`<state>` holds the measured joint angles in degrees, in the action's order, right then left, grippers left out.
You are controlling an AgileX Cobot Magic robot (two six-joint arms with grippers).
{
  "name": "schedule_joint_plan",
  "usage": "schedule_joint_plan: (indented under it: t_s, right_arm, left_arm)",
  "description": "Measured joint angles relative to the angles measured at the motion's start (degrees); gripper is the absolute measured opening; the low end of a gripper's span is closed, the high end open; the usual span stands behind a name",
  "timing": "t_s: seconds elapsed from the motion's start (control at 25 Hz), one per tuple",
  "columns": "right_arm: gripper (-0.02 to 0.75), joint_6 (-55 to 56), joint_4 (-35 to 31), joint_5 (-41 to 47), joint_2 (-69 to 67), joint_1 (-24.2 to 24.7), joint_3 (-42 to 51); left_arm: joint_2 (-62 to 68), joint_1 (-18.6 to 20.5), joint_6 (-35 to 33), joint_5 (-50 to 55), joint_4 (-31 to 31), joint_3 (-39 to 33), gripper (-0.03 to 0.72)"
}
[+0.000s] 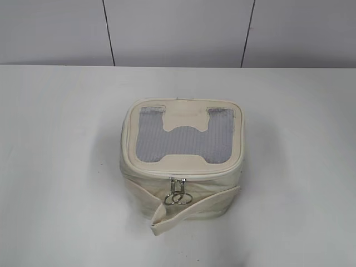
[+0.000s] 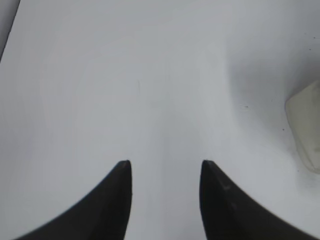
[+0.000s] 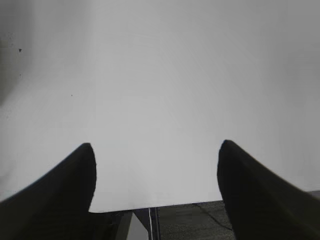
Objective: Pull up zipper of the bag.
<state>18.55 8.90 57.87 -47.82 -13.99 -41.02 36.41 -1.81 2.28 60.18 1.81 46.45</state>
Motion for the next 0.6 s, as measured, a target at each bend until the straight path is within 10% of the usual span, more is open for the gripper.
schedule_joint_plan:
  t_s: [0.6]
  right_arm:
    - [0.587, -10.4, -1.9, 1.4, 39.3, 0.0, 11.8]
  left_arm:
    - [-36.7, 0.0, -5.7, 1.4, 3.0, -14.0, 0.348]
